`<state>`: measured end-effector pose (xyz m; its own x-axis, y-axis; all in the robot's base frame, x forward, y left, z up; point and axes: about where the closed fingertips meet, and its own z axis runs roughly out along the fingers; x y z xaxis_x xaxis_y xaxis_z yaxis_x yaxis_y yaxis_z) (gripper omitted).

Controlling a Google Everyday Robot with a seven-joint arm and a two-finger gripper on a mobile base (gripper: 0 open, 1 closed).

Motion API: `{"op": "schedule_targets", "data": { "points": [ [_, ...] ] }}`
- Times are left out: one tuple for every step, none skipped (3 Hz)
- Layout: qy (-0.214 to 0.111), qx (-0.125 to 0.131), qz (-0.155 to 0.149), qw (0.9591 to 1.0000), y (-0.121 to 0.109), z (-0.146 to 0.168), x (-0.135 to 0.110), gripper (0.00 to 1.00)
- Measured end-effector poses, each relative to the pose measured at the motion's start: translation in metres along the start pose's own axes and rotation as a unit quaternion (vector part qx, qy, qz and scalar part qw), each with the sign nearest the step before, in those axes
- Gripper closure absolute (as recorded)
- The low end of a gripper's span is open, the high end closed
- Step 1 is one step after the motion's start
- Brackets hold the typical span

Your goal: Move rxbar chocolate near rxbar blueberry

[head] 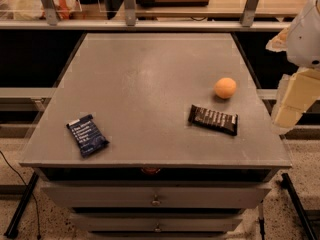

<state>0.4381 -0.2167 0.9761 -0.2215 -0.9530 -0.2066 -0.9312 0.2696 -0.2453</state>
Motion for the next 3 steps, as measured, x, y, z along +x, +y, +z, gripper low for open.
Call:
{"op": "schedule_targets", "data": {
  "points": [
    [-0.001,0.001,-0.002,1.0,0.0,0.0,-0.001,0.0],
    [-0.01,-0.027,-0.019,0.9994,0.007,0.022,-0.009,0.0],
    [-0.021,-0.055,-0.034,0.9977,0.013,0.046,-0.018,0.0]
  ]
}}
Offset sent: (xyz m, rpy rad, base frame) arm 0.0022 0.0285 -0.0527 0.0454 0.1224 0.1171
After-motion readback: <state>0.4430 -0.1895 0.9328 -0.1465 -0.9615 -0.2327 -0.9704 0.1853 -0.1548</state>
